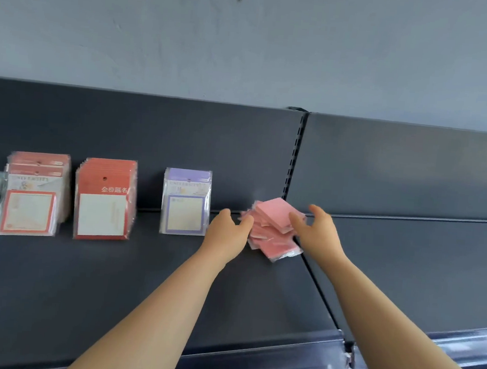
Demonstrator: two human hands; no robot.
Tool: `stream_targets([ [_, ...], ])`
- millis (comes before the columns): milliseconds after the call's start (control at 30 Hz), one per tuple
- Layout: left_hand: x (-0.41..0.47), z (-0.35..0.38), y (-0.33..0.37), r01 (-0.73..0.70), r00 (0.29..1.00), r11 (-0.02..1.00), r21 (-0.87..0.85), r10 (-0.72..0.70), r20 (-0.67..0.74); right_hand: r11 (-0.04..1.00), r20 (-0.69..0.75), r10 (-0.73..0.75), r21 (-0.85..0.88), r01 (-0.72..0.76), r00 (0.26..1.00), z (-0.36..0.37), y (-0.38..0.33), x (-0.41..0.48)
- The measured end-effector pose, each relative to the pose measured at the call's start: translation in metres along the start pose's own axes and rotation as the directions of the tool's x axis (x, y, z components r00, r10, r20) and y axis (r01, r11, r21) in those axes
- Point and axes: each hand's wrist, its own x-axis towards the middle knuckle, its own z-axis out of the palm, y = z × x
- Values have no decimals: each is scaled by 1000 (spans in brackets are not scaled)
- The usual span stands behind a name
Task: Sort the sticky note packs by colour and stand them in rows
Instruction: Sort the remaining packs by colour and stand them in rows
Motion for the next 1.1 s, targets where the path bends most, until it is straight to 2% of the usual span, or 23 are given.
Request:
stream_targets([
  [100, 5, 19, 13, 107, 994, 991, -84, -105, 18, 992, 122, 54, 106, -67, 991, -1, 12, 13],
  [233, 12, 33, 15, 125, 992, 978, -164, -126, 5, 946, 218, 57, 299, -122, 974, 4, 20, 26],
  [367, 12, 38, 11, 126, 991, 967, -220, -134, -20, 814, 331, 85, 521, -257, 940, 12, 29, 30],
  [467, 21, 42, -1, 136, 986, 929, -343, -159, -40, 744, 379, 41, 606, -281, 924, 17, 34, 28],
  [533, 33, 44, -14, 156, 983, 897, -413, -181, -22, 718, 391, 38, 629, -298, 919, 16, 36, 30],
  [667, 15, 34, 7, 182, 981, 837, -516, -190, 38, 701, 436, 25, 634, -326, 900, 15, 37, 33],
  [800, 11, 34, 5, 180, 978, 829, -530, -209, 6, 791, 451, -67, 568, -228, 890, 16, 33, 30],
  [900, 9, 28, 2, 203, 977, 819, -537, -206, 55, 853, 471, -118, 499, -154, 874, 13, 29, 25],
  [1100, -2, 11, -9, 184, 983, 837, -515, -141, 121, 888, 550, -103, 426, -173, 829, 8, 25, 14],
])
